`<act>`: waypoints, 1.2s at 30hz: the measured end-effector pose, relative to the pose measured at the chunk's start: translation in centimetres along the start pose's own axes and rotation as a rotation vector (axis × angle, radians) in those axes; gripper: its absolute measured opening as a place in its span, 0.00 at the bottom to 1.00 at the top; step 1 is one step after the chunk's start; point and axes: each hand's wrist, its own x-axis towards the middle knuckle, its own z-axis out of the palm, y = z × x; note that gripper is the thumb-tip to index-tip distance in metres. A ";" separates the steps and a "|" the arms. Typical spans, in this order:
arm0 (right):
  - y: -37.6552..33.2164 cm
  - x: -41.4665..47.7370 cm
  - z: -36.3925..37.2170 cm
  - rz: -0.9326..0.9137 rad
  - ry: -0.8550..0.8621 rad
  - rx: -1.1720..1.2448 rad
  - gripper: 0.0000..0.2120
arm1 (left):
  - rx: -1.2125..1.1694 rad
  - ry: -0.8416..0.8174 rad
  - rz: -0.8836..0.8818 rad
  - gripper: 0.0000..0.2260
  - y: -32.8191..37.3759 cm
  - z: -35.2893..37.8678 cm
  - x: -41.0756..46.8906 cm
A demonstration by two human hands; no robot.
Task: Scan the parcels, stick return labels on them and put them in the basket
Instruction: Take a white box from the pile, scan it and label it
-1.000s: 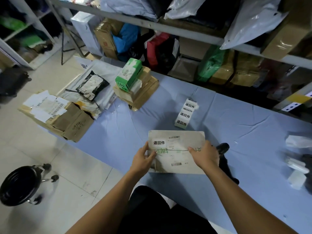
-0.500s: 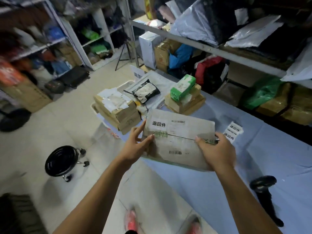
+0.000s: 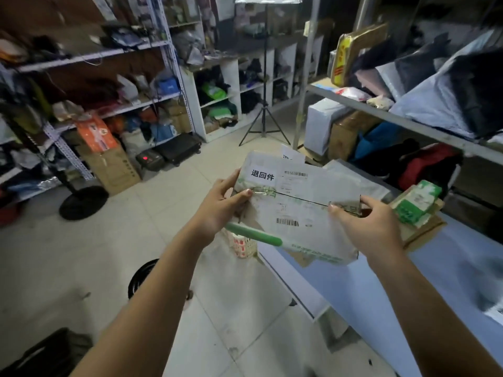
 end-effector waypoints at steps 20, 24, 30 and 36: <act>-10.9 32.4 24.8 0.091 -0.005 0.047 0.22 | 0.134 -0.192 -0.253 0.29 -5.8 -14.1 40.4; -10.5 38.6 28.6 0.170 0.043 0.028 0.25 | 0.146 -0.327 -0.256 0.30 -8.4 -14.8 48.0; -7.5 46.6 37.0 0.360 0.120 0.014 0.22 | 0.094 -0.524 -0.328 0.38 -15.5 -15.9 60.4; -1.3 51.9 47.9 0.586 0.153 0.023 0.24 | 0.127 -0.610 -0.477 0.39 -26.8 -16.6 70.2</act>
